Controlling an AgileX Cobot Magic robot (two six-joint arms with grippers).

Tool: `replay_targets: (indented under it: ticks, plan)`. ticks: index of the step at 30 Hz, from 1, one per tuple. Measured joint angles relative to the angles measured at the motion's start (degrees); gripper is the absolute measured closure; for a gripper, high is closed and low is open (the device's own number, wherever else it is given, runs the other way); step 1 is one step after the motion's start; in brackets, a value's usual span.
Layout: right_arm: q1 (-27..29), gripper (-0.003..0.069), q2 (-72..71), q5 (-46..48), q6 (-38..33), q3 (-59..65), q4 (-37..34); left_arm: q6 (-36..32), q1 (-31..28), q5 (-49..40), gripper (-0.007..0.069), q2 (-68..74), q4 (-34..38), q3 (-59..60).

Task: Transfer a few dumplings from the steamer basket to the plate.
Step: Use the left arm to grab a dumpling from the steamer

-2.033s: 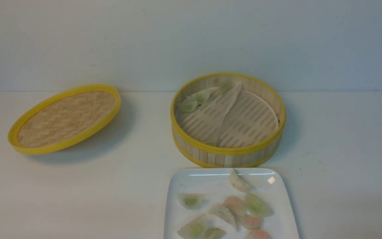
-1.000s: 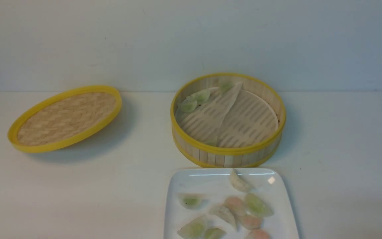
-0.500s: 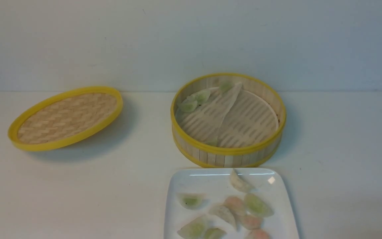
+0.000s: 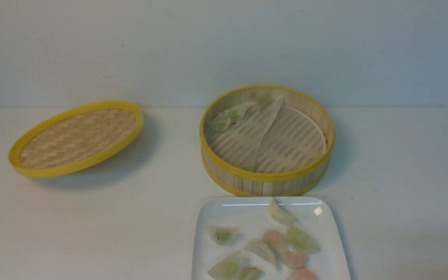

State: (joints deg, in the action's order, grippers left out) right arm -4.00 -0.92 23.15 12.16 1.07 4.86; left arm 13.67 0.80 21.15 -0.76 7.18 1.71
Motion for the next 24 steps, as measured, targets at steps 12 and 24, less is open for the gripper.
replay_targets:
  ticks: [12,24]
  plan:
    - [0.0,0.0673,0.0,0.0,0.0,0.0,0.0,0.4,0.0,-6.5,0.063,9.0,-1.2,-24.7]
    - [0.0,0.0673,0.0,0.0,0.0,0.0,0.0,-14.1,0.0,-75.6,0.063,53.6,2.9,-62.5]
